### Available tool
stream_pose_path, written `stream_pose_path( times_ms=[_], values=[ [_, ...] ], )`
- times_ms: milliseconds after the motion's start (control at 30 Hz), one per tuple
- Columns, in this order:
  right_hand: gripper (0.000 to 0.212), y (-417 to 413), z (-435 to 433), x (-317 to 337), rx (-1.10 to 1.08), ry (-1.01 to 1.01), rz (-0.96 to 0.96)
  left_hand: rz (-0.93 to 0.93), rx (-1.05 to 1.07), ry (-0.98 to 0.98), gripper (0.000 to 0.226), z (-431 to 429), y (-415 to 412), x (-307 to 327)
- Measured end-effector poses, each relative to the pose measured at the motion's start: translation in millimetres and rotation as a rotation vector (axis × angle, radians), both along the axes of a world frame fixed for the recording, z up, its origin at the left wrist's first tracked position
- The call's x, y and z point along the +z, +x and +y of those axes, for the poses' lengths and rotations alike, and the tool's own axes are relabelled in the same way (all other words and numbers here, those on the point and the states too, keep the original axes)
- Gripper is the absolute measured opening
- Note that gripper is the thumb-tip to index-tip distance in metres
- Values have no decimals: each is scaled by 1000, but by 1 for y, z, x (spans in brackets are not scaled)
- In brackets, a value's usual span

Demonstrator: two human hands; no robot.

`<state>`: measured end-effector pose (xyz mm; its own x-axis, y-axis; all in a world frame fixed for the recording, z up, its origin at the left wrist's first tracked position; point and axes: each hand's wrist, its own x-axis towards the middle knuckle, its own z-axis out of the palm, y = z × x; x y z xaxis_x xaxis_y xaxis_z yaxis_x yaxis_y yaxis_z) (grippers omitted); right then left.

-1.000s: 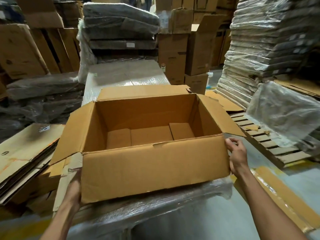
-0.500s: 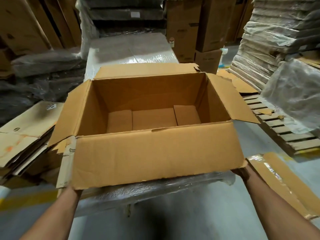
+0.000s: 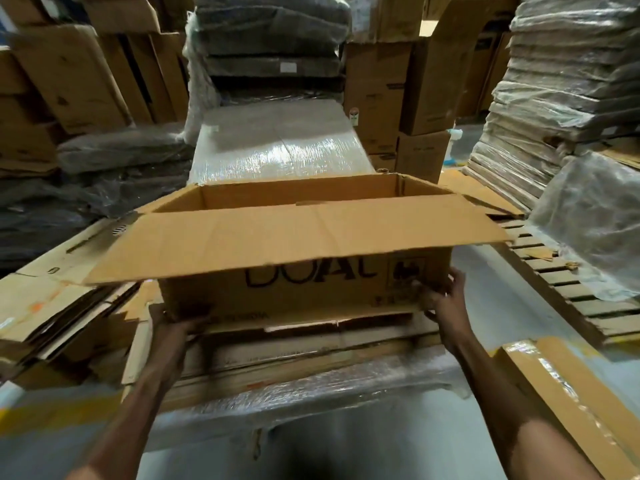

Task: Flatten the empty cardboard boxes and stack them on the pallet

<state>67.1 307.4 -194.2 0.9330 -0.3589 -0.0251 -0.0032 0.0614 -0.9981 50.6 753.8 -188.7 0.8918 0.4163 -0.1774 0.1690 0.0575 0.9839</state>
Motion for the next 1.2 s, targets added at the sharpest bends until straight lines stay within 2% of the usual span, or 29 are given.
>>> stream_pose_path(
  times_ms=[167, 267, 333, 433, 600, 667, 767, 900, 1000, 1067, 1133, 1200],
  values=[
    [57, 24, -5, 56, 47, -77, 30, -23, 19, 73, 90, 13, 16, 44],
    [58, 36, -8, 82, 64, -132, 59, -11, 53, 132, 83, 16, 22, 71],
    [65, 44, -10, 98, 77, -196, 69, 37, 58, 194, 87, 24, 27, 84],
    [65, 53, -11, 115, 80, -276, 144, 117, -29, 253, 102, 38, 31, 94],
    [70, 61, -10, 127, 111, -350, 285, 179, -186, 325, 89, 49, 30, 111],
    [70, 64, -8, 125, 101, -373, 301, 211, -177, 349, 88, 47, 31, 112],
    [64, 66, 0, 110, 47, -339, 196, 221, -137, 319, 97, 44, 35, 106],
    [59, 62, 4, 88, -47, -242, 61, 71, -35, 229, 80, 38, 30, 91],
    [78, 53, -2, 66, 59, -105, -4, -91, -74, 66, 82, 28, 14, 74],
    [101, 44, -4, 42, 117, -75, -5, -147, -131, 3, 90, 22, 1, 60],
    [117, 38, -7, 13, 147, -69, 61, -113, -173, 21, 103, 22, -3, 39],
    [114, 35, -7, -10, 205, -73, 123, -33, -201, 44, 107, 22, -3, 20]
  ],
)
